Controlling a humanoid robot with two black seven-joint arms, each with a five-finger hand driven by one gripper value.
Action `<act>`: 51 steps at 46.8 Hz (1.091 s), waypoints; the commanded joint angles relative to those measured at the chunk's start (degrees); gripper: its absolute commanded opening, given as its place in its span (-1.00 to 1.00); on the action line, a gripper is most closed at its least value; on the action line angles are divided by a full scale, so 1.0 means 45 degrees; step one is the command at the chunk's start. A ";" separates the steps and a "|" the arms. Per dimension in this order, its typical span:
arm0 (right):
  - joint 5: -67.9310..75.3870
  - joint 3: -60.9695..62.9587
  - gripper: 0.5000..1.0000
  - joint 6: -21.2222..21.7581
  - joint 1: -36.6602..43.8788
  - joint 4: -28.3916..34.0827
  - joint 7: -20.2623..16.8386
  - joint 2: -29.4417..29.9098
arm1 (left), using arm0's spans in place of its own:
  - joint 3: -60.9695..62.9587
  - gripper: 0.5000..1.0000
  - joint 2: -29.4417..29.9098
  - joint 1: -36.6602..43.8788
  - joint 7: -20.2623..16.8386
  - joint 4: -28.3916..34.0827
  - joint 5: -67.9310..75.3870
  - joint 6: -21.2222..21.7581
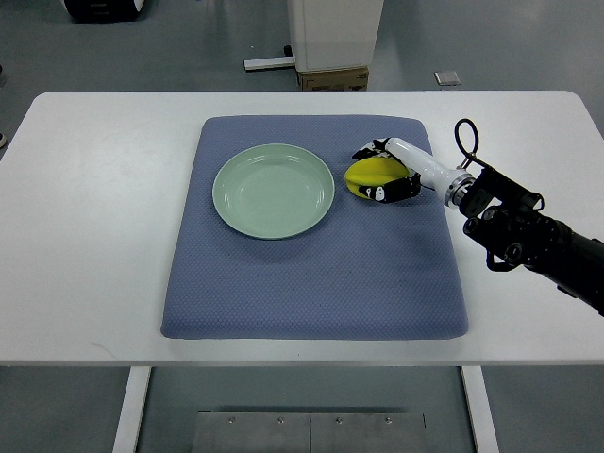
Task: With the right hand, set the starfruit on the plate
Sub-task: 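Reach the right hand to the yellow starfruit and close fingers around it, then lift the starfruit with the right hand off the mat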
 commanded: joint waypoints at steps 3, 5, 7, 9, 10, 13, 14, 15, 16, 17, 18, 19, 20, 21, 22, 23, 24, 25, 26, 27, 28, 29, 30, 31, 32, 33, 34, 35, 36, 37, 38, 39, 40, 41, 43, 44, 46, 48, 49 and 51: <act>0.0114 0.0228 -1.00 0.0021 0.0467 0.0020 -0.0138 0.0012 | 0.0009 1.00 0.0000 0.0000 0.0000 0.0000 0.0000 -0.0005; 0.0115 0.0383 -1.00 0.0021 0.0623 0.0020 -0.0236 0.0012 | 0.0009 1.00 0.0000 0.0000 0.0000 0.0000 0.0000 -0.0005; 0.0134 0.0598 -1.00 0.0021 0.0760 0.0039 -0.0353 0.0012 | 0.0009 1.00 0.0000 0.0000 0.0000 0.0000 0.0000 0.0014; 0.0134 0.0852 -1.00 0.0021 0.0935 0.0078 -0.0509 0.0051 | 0.0009 1.00 0.0000 0.0000 0.0000 0.0000 0.0000 -0.0005; 0.0153 0.0931 -1.00 0.0040 0.1014 0.0117 -0.0606 0.0090 | 0.0009 1.00 0.0000 0.0000 0.0000 0.0000 0.0000 -0.0005; 0.0153 0.1029 -1.00 0.0040 0.1229 0.0137 -0.0763 0.0363 | 0.0009 1.00 0.0000 0.0000 0.0000 0.0000 0.0000 -0.0005; 0.0154 0.1029 -1.00 0.0040 0.1307 0.0137 -0.0783 0.0480 | 0.0009 1.00 0.0000 0.0000 0.0000 0.0000 0.0000 0.0014; 0.0134 0.1029 -1.00 0.0040 0.1385 0.0137 -0.0803 0.0597 | 0.0009 1.00 0.0000 0.0000 0.0000 0.0000 0.0000 -0.0005; 0.0153 0.1029 -1.00 0.0040 0.1463 0.0137 -0.0822 0.0676 | -0.0010 1.00 0.0000 0.0000 0.0000 0.0000 0.0000 -0.0005; 0.0154 0.1048 -1.00 0.0040 0.1560 0.0137 -0.0842 0.0676 | 0.0009 1.00 0.0000 0.0000 0.0000 0.0000 0.0000 -0.0005; 0.0154 0.1029 -1.00 0.0040 0.1600 0.0137 -0.0842 0.0676 | 0.0009 1.00 0.0000 0.0000 0.0000 0.0000 0.0000 -0.0005; 0.0134 0.1029 -1.00 0.0040 0.1639 0.0137 -0.0861 0.0676 | 0.0009 1.00 0.0000 0.0000 0.0000 0.0000 0.0000 -0.0005; 0.0134 0.1029 -1.00 0.0040 0.1659 0.0137 -0.0900 0.0676 | 0.0009 1.00 0.0000 0.0000 0.0000 0.0000 0.0000 0.0014; 0.0134 0.1029 -1.00 0.0021 0.1698 0.0137 -0.0978 0.0676 | 0.0009 1.00 0.0000 0.0000 0.0000 0.0000 0.0000 -0.0005; 0.0134 0.1029 -1.00 0.0021 0.1756 0.0137 -0.1037 0.0676 | 0.0009 1.00 0.0000 0.0000 0.0000 0.0000 0.0000 -0.0005; 0.0134 0.1029 -1.00 0.0021 0.1795 0.0137 -0.1076 0.0676 | -0.0010 1.00 0.0000 0.0000 0.0000 0.0000 0.0000 -0.0005; 0.0134 0.1029 -1.00 0.0021 0.1815 0.0137 -0.1115 0.0676 | 0.0009 1.00 0.0000 0.0000 0.0000 0.0000 0.0000 0.0014; 0.0134 0.1029 -1.00 0.0021 0.1815 0.0137 -0.1135 0.0676 | 0.0009 1.00 0.0000 0.0000 0.0000 0.0000 0.0000 -0.0005; 0.0134 0.1029 -1.00 0.0021 0.1815 0.0137 -0.1154 0.0676 | 0.0009 1.00 0.0000 0.0000 0.0000 0.0000 0.0000 -0.0005; 0.0134 0.1029 -1.00 0.0021 0.1815 0.0156 -0.1174 0.0676 | 0.0009 1.00 0.0000 0.0000 0.0000 0.0000 0.0000 -0.0005; 0.0134 0.1029 -1.00 0.0021 0.1815 0.0156 -0.1174 0.0676 | 0.0009 1.00 0.0000 0.0000 0.0000 0.0000 0.0000 -0.0005; 0.0134 0.1029 -1.00 0.0021 0.1835 0.0156 -0.1193 0.0676 | 0.0009 1.00 0.0000 0.0000 0.0000 0.0000 0.0000 -0.0005; 0.0134 0.1029 -1.00 0.0021 0.1835 0.0156 -0.1193 0.0676 | -0.0010 1.00 0.0000 0.0000 0.0000 0.0000 0.0000 -0.0005; 0.0134 0.1029 -1.00 0.0021 0.1854 0.0156 -0.1193 0.0676 | -0.0010 1.00 0.0000 0.0000 0.0000 0.0000 0.0000 -0.0005; 0.0134 0.1029 -1.00 0.0021 0.1874 0.0156 -0.1193 0.0676 | 0.0009 1.00 0.0000 0.0000 0.0000 0.0000 0.0000 -0.0005; 0.0134 0.1029 -1.00 0.0021 0.1893 0.0214 -0.1193 0.0676 | 0.0009 1.00 0.0000 0.0000 0.0000 0.0000 0.0000 -0.0005; 0.0134 0.1010 -1.00 0.0021 0.1913 0.0292 -0.1213 0.0676 | 0.0009 1.00 0.0000 0.0000 0.0000 0.0000 0.0000 -0.0005; 0.0134 0.1009 -1.00 0.0021 0.1932 0.0467 -0.1290 0.0676 | 0.0009 1.00 0.0000 0.0000 0.0000 0.0000 0.0000 0.0014; 0.0115 0.1009 -1.00 0.0021 0.1971 0.0662 -0.1349 0.0676 | 0.0009 1.00 0.0000 0.0000 0.0000 0.0000 0.0000 -0.0005; 0.0115 0.1009 -1.00 0.0021 0.1991 0.0877 -0.1408 0.0676 | 0.0009 1.00 0.0000 0.0000 0.0000 0.0000 0.0000 -0.0005; 0.0115 0.1009 -1.00 0.0021 0.2030 0.1072 -0.1466 0.0676 | -0.0010 1.00 0.0000 0.0000 0.0000 0.0000 0.0000 -0.0005; 0.0115 0.1009 -1.00 0.0021 0.2050 0.1229 -0.1505 0.0676 | -0.0010 1.00 0.0000 0.0000 0.0000 0.0000 0.0000 0.0014; 0.0115 0.1009 -1.00 0.0021 0.2088 0.1366 -0.1545 0.0676 | 0.0009 1.00 0.0000 0.0000 0.0000 0.0000 0.0000 -0.0005; 0.0115 0.1009 -1.00 0.0002 0.2108 0.1503 -0.1564 0.0676 | 0.0009 1.00 0.0000 0.0000 0.0000 0.0000 0.0000 -0.0005; 0.0115 0.0990 -1.00 0.0021 0.2167 0.1698 -0.1564 0.0676 | 0.0009 1.00 0.0000 0.0000 0.0000 0.0000 0.0000 -0.0005; 0.0115 0.0990 -1.00 0.0021 0.2167 0.1796 -0.1584 0.0676 | -0.0010 1.00 0.0000 0.0000 0.0000 0.0000 0.0000 -0.0005; 0.0115 0.0990 -1.00 0.0021 0.2167 0.1952 -0.1584 0.0676 | 0.0009 1.00 0.0000 0.0000 0.0000 0.0000 0.0000 -0.0005; 0.0115 0.0970 -1.00 0.0021 0.2167 0.2148 -0.1584 0.0676 | 0.0009 1.00 0.0000 0.0000 0.0000 0.0000 0.0000 0.0014; 0.0095 0.0951 -1.00 0.0021 0.2186 0.2265 -0.1584 0.0676 | 0.0009 1.00 0.0000 0.0000 0.0000 0.0000 0.0000 -0.0005; 0.0095 0.0931 -1.00 0.0001 0.2186 0.2499 -0.1584 0.0676 | 0.0009 1.00 0.0000 0.0000 0.0000 0.0000 0.0000 -0.0005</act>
